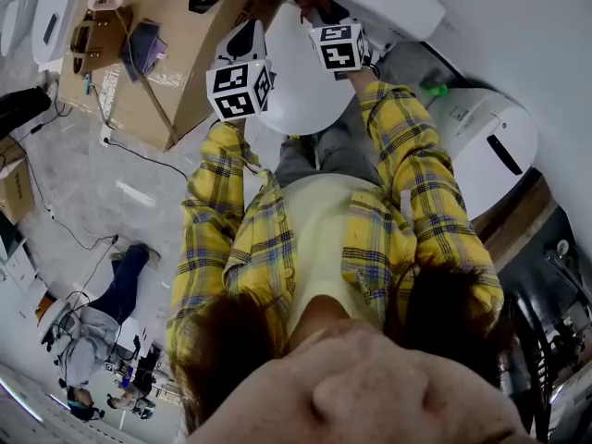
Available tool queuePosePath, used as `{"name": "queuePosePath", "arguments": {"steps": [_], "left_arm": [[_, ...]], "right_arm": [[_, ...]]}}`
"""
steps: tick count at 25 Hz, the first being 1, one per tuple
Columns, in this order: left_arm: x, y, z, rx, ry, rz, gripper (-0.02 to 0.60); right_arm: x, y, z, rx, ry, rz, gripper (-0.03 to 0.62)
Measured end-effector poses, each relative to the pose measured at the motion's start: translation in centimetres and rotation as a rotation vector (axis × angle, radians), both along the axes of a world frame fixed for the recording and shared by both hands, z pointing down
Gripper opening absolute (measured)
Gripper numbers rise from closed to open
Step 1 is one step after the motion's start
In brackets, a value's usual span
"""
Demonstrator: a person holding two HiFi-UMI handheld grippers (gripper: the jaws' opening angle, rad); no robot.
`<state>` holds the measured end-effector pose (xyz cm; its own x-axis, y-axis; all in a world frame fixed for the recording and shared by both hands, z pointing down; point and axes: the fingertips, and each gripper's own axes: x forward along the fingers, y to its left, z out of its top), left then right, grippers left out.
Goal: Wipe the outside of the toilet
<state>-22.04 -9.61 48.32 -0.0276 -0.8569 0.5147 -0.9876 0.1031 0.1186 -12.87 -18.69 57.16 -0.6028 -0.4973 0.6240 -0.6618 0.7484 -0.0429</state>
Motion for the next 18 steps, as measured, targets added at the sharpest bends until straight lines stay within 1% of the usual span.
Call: {"name": "queuePosePath", "arguments": {"steps": [5, 18], "left_arm": [[1.5, -0.5, 0.1, -0.003, 0.005, 0.043, 0.002], [5.3, -1.8, 0.4, 0.0, 0.017, 0.161, 0.003]], "right_arm": [[2.0, 0.1, -0.7, 0.019, 0.0, 0.022, 0.124], [9.2, 0.7, -1.1, 0.051, 0.022, 0.119, 0.124]]}}
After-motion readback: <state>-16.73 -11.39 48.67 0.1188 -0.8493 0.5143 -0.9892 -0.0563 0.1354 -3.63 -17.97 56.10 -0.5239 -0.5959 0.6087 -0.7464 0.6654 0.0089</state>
